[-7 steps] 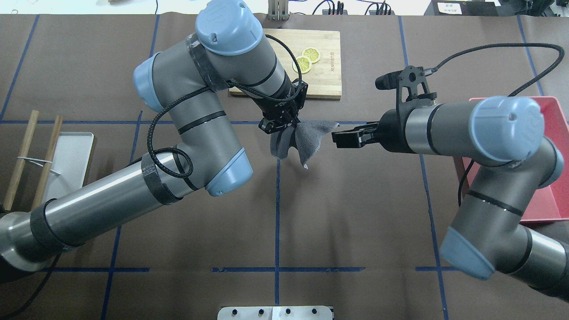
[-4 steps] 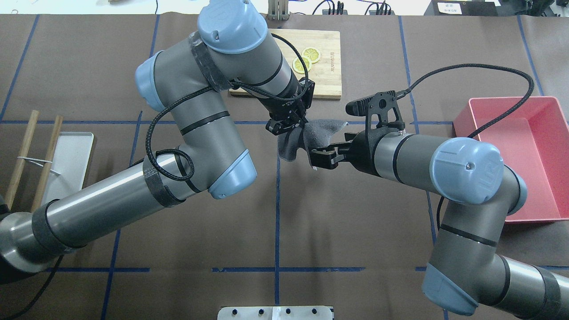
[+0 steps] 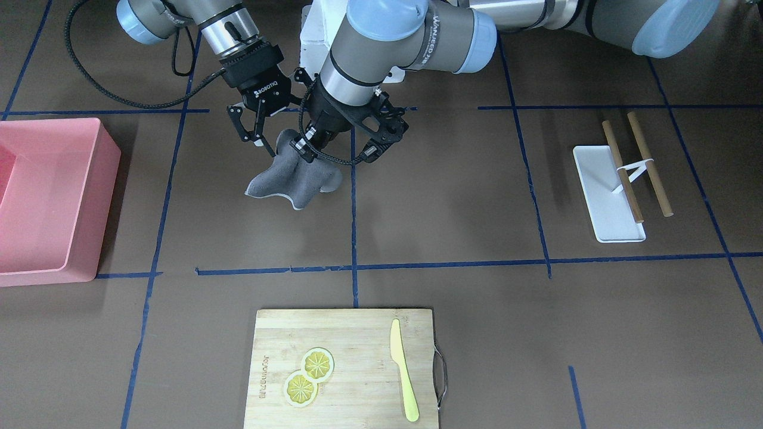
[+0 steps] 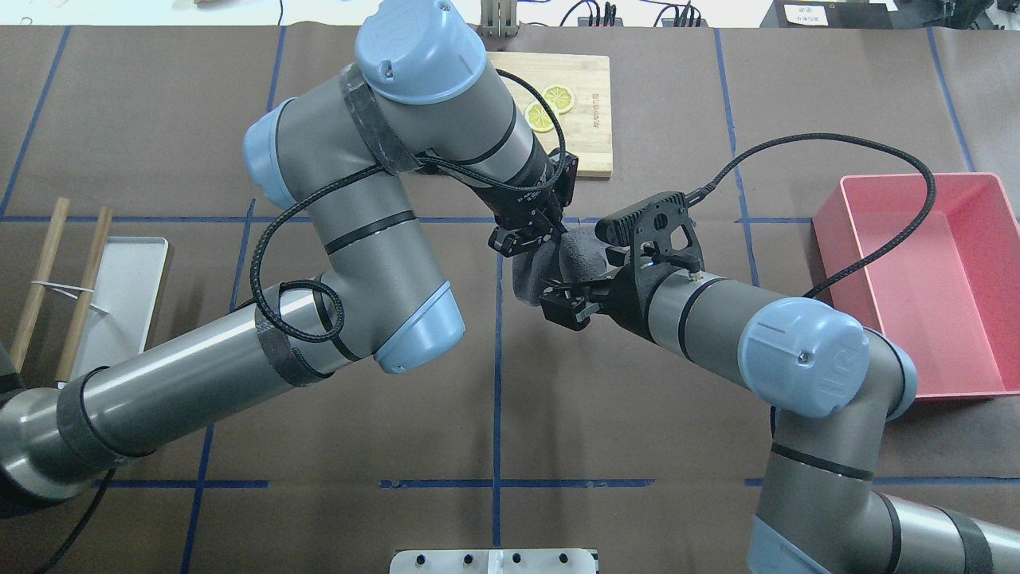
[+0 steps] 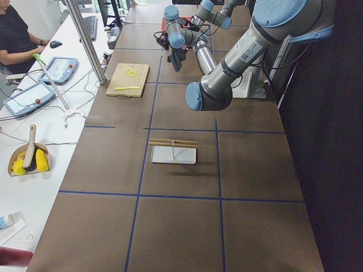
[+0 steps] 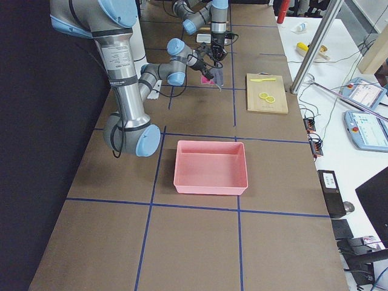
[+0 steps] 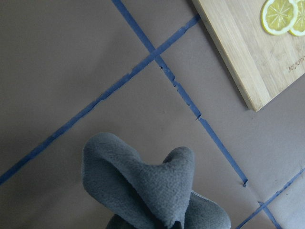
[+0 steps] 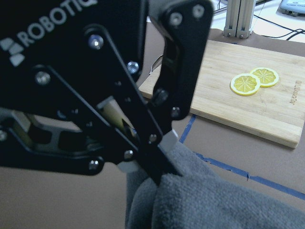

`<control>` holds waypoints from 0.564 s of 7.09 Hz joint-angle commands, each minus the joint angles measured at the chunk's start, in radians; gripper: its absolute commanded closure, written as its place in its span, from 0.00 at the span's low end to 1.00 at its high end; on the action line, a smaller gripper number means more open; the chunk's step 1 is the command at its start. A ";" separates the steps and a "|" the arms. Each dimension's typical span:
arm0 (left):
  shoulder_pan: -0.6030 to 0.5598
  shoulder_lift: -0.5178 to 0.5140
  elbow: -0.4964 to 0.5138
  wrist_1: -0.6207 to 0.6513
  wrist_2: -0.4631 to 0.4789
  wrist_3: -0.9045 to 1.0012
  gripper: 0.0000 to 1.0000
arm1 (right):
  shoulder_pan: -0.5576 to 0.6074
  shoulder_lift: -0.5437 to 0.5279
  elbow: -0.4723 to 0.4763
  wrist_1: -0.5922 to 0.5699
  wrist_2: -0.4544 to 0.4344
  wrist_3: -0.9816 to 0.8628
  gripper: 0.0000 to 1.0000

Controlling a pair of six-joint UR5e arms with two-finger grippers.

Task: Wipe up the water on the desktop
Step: 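Grasp the grey cloth with the right gripper beside the left gripper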

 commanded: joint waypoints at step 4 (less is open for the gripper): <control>0.033 0.017 -0.030 0.007 -0.013 -0.034 1.00 | -0.049 0.002 -0.006 -0.001 -0.101 -0.013 0.07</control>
